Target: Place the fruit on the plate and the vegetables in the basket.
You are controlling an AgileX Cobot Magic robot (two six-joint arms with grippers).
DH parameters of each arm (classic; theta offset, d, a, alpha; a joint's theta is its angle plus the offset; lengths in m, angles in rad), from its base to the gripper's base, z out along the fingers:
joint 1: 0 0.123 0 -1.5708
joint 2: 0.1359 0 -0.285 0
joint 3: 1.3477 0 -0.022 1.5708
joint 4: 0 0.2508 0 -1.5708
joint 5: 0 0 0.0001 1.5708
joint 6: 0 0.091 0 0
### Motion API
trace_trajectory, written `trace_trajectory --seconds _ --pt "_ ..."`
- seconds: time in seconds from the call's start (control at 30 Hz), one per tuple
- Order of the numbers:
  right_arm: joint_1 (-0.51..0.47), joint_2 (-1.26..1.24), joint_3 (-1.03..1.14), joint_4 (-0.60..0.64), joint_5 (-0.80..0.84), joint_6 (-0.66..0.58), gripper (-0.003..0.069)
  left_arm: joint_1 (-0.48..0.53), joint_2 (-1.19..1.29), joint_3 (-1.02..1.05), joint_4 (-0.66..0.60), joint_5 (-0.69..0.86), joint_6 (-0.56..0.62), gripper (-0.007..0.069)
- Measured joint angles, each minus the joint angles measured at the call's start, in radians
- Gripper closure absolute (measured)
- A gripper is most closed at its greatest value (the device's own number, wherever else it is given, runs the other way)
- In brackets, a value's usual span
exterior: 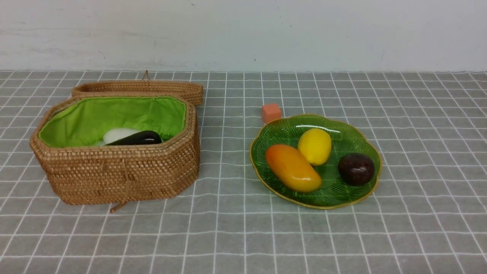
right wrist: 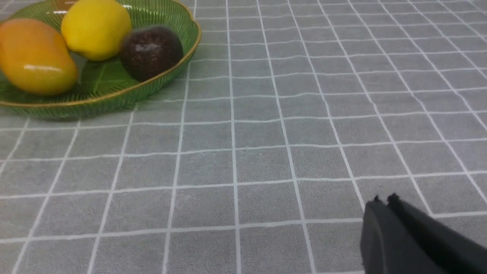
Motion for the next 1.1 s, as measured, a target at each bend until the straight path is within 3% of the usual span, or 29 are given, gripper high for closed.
trace_trajectory --seconds 1.1 --pt "0.0 0.0 0.0 0.0 -0.002 0.0 0.0645 0.0 0.0 0.0 0.0 -0.002 0.0 0.0386"
